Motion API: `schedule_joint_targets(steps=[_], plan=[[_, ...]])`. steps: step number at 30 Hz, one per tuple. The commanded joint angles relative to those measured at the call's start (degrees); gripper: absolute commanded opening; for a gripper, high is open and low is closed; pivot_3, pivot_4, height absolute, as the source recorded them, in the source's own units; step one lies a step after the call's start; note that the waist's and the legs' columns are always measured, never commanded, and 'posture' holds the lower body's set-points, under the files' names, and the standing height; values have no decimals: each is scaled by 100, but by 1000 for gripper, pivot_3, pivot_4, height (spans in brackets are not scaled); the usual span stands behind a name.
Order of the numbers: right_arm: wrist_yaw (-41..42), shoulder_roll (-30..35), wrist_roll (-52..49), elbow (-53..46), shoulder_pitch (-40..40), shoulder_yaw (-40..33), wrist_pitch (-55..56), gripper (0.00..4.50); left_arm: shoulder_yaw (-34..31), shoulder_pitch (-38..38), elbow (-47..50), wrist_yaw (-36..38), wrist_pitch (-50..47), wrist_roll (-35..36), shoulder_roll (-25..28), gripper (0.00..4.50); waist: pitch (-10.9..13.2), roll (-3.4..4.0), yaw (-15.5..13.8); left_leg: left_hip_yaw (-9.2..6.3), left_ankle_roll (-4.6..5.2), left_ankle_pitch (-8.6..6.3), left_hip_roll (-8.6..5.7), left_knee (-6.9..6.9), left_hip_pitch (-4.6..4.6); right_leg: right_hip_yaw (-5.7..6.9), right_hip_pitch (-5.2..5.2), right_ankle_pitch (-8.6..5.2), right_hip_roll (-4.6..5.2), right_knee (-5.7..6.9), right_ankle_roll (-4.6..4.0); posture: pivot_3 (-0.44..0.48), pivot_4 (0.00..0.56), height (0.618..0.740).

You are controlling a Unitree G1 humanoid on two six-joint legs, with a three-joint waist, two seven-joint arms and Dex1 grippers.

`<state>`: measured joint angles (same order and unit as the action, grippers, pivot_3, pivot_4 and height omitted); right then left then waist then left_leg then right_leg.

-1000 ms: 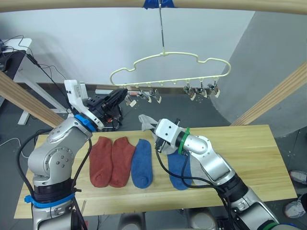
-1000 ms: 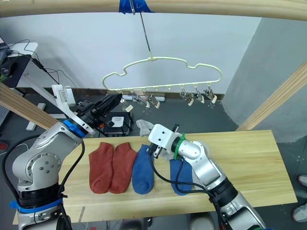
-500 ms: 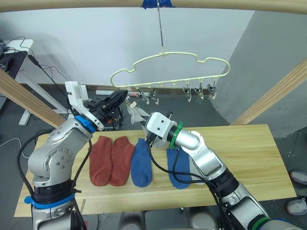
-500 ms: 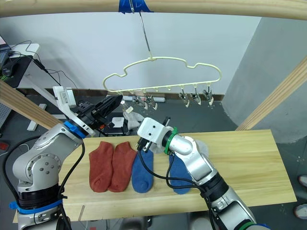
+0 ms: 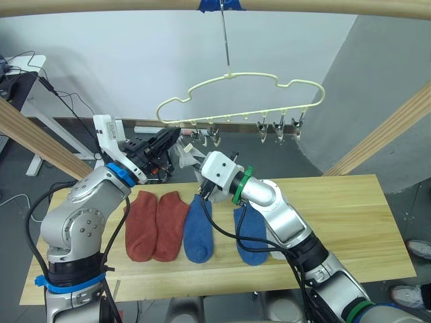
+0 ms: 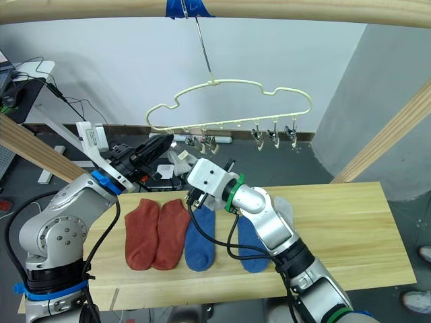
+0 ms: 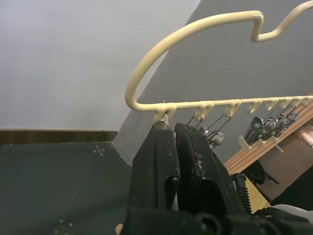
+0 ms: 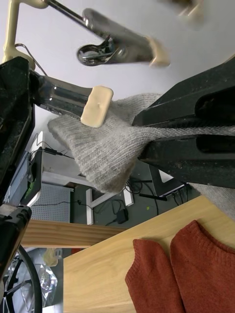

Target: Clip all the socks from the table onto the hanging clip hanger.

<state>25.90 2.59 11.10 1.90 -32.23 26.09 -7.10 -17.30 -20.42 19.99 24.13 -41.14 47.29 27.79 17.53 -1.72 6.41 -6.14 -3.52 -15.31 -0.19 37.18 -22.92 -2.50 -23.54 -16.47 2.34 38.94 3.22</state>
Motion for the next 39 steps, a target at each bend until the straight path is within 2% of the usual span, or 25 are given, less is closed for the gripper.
schedule_joint_targets(steps=[1, 6, 10, 15, 22, 27, 32, 39], plan=[[-30, -103, -4, -97, -98, 6, 211, 4, -98, 20, 278, -20, 40, 116, 44, 297, 0, 0, 0, 1, 0, 0, 0, 0, 0, 0, 0, 0, 0, 0, 0, -158, 305, 740], [72, -146, -63, -70, -99, 49, 299, 0, -113, 32, 234, 61, 75, 97, 91, 1874, 0, 0, 1, 0, 0, 0, 0, 0, 1, 0, 0, 0, 0, 1, 0, -154, 304, 740], [258, -192, -226, -106, -42, 56, 229, 1119, -83, 131, 273, 157, 91, 38, 174, 3074, 0, 0, 1, -1, -1, 0, 1, 0, 2, 0, 0, 0, -1, 2, 0, -152, 302, 740], [536, 33, -60, -268, 17, 238, 105, 2907, -47, 333, 310, 227, 388, -290, 281, 4500, 0, 0, 0, -2, -1, 0, 2, 0, 1, -3, -1, 0, -1, 1, 0, -152, 302, 740], [1276, 889, -586, -1653, 579, -96, -513, 2907, 219, 760, 435, 247, 1276, -1305, 330, 4500, 0, 0, -18, -5, -1, 0, 3, -1, -1, -4, -1, 0, 5, -3, 0, -160, 300, 740], [2027, 1950, -1603, -2933, 901, -1046, -1293, 2907, 431, 1120, 725, 23, 1965, -1922, -7, 4500, 0, 0, -31, -6, 1, 0, 1, 0, -2, -4, 2, 0, 9, -6, 0, -175, 305, 740], [2533, 2765, -2719, -3365, 860, -2187, -1678, 2907, 714, 1310, 838, -212, 2383, -2315, -438, 4500, 1, 0, -23, 5, 3, -1, -4, 0, 0, -1, 5, 1, 5, -1, -2, -207, 312, 740], [2603, 3381, -3631, -3543, 701, -2855, -2287, 2907, 1017, 1385, 903, -500, 2787, -2760, -912, 4500, 3, -2, 12, 7, 4, 0, -10, 1, 1, -1, 7, 5, -9, 0, -9, -225, 317, 740]])
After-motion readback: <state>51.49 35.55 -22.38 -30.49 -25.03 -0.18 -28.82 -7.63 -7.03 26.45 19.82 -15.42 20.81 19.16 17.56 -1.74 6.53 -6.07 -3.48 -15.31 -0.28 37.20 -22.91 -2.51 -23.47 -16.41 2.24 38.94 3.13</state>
